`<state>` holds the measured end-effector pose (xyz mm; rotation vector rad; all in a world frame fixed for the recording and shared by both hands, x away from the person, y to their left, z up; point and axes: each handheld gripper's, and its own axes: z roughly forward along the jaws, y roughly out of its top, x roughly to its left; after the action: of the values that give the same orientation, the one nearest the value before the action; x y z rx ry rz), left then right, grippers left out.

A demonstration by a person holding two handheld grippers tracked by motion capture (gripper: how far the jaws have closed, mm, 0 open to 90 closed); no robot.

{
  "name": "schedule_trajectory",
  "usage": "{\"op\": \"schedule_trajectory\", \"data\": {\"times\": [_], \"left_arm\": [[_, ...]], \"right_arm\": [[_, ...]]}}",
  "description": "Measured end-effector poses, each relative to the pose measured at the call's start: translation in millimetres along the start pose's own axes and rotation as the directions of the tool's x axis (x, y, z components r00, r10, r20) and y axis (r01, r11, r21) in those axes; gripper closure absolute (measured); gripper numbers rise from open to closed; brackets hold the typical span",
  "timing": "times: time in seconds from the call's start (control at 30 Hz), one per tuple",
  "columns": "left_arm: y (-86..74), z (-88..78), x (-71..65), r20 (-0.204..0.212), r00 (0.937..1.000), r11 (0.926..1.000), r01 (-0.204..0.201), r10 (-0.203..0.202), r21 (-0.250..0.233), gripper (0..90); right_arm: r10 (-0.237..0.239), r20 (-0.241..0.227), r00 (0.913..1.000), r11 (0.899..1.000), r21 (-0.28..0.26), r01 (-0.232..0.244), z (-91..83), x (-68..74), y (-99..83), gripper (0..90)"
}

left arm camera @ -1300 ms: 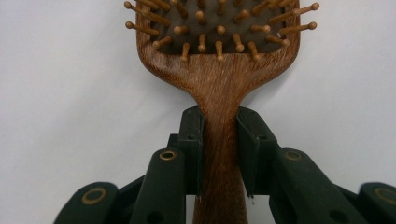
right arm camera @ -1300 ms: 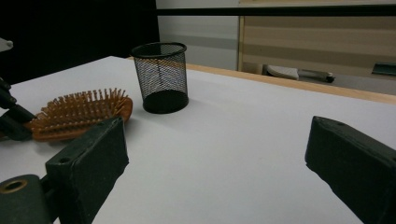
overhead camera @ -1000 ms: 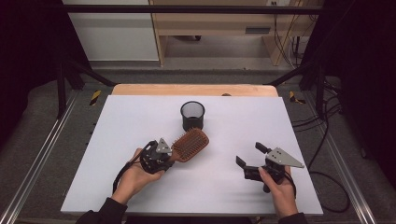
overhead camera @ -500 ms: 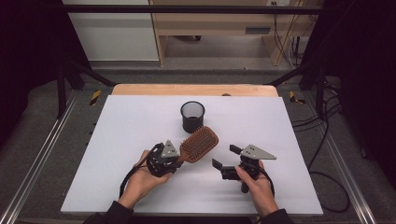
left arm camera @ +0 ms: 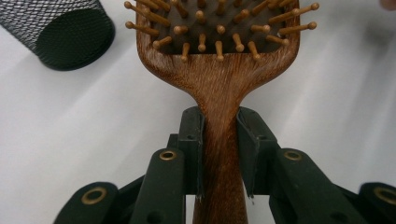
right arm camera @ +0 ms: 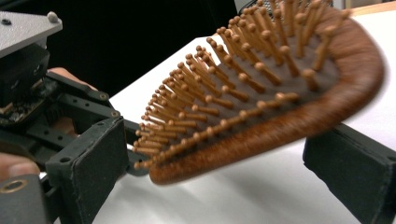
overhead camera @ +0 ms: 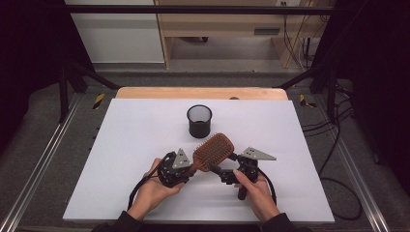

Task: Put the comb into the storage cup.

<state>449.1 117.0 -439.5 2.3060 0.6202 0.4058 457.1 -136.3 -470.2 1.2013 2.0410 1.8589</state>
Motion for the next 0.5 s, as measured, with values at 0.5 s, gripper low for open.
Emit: {"op": "schedule_trajectory", "data": {"times": [0.5], "left_arm": [[4.3,2.8,-13.0,-0.005,0.9993,0.9992,-0.037,0.037,-0.018,72.8]], "right_arm": [[0.081,-0.019,0.9965,0.996,-0.026,-0.082,-2.2,-1.7,3.6,15.5]]}}
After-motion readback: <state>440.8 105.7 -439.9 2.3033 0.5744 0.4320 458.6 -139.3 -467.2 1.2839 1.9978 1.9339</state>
